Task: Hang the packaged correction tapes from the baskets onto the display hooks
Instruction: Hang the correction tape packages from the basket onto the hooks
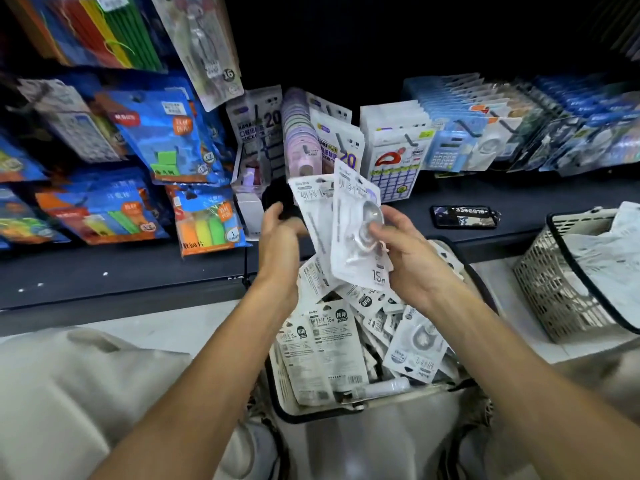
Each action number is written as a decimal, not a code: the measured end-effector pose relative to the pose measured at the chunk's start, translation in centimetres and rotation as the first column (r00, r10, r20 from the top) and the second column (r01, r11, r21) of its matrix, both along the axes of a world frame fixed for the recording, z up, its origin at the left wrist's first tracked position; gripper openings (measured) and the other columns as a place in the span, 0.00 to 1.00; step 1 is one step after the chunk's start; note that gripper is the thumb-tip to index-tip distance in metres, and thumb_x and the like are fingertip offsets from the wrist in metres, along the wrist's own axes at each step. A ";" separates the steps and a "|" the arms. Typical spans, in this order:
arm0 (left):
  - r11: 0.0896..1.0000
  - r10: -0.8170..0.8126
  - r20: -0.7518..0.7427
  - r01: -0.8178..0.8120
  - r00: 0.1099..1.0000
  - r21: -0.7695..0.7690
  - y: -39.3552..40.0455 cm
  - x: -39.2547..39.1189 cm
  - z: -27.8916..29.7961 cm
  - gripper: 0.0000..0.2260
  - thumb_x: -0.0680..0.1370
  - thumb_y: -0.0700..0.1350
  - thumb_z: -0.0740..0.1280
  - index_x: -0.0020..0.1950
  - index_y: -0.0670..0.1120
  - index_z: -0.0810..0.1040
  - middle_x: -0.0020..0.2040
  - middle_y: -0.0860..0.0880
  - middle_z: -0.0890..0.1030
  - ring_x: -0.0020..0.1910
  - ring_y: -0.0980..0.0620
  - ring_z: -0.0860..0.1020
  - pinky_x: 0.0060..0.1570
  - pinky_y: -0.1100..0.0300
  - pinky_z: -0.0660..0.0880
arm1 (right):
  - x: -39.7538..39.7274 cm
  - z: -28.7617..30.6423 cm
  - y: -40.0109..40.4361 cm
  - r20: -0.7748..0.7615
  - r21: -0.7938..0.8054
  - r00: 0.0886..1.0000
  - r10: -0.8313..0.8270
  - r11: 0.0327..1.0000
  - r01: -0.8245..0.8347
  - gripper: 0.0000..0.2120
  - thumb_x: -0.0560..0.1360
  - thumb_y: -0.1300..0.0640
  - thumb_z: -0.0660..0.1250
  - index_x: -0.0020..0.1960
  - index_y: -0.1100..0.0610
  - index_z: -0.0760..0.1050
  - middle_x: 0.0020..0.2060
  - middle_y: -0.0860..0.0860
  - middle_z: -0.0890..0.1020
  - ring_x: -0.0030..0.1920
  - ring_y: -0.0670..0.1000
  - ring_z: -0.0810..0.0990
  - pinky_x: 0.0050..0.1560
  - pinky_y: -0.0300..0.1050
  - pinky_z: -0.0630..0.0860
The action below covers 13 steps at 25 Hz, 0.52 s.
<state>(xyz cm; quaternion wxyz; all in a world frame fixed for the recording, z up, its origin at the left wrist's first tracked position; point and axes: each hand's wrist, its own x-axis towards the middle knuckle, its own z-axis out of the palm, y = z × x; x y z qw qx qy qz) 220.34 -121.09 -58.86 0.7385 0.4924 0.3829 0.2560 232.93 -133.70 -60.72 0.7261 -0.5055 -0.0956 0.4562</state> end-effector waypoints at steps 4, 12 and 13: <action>0.952 -0.167 0.082 0.183 0.982 -0.247 0.7 -1.1 -1.0 0.26 0.71 0.51 0.75 0.67 0.44 0.79 0.60 0.42 0.86 0.54 0.43 0.86 0.48 0.48 0.83 | -2.6 -1.3 1.1 0.254 -0.143 0.967 0.017 0.989 0.020 0.31 0.70 0.61 0.78 0.67 0.46 0.69 0.45 0.53 0.88 0.43 0.52 0.87 0.39 0.44 0.82; 0.980 0.062 -0.093 -0.078 0.994 -0.183 3.1 -3.8 -2.1 0.18 0.72 0.35 0.75 0.61 0.45 0.81 0.53 0.43 0.88 0.39 0.49 0.87 0.34 0.54 0.82 | -8.9 -10.0 -3.1 0.482 -0.875 0.437 0.759 0.397 0.275 0.17 0.81 0.50 0.62 0.61 0.62 0.70 0.53 0.59 0.83 0.52 0.59 0.82 0.47 0.49 0.76; 0.974 0.034 -0.117 -0.060 0.992 -0.220 3.2 -4.1 -2.0 0.21 0.73 0.37 0.75 0.65 0.43 0.79 0.56 0.41 0.87 0.41 0.47 0.86 0.35 0.53 0.82 | -9.5 -10.5 -3.2 0.464 -0.881 0.371 0.804 0.379 0.282 0.19 0.80 0.49 0.62 0.64 0.61 0.67 0.54 0.59 0.82 0.54 0.60 0.82 0.48 0.50 0.77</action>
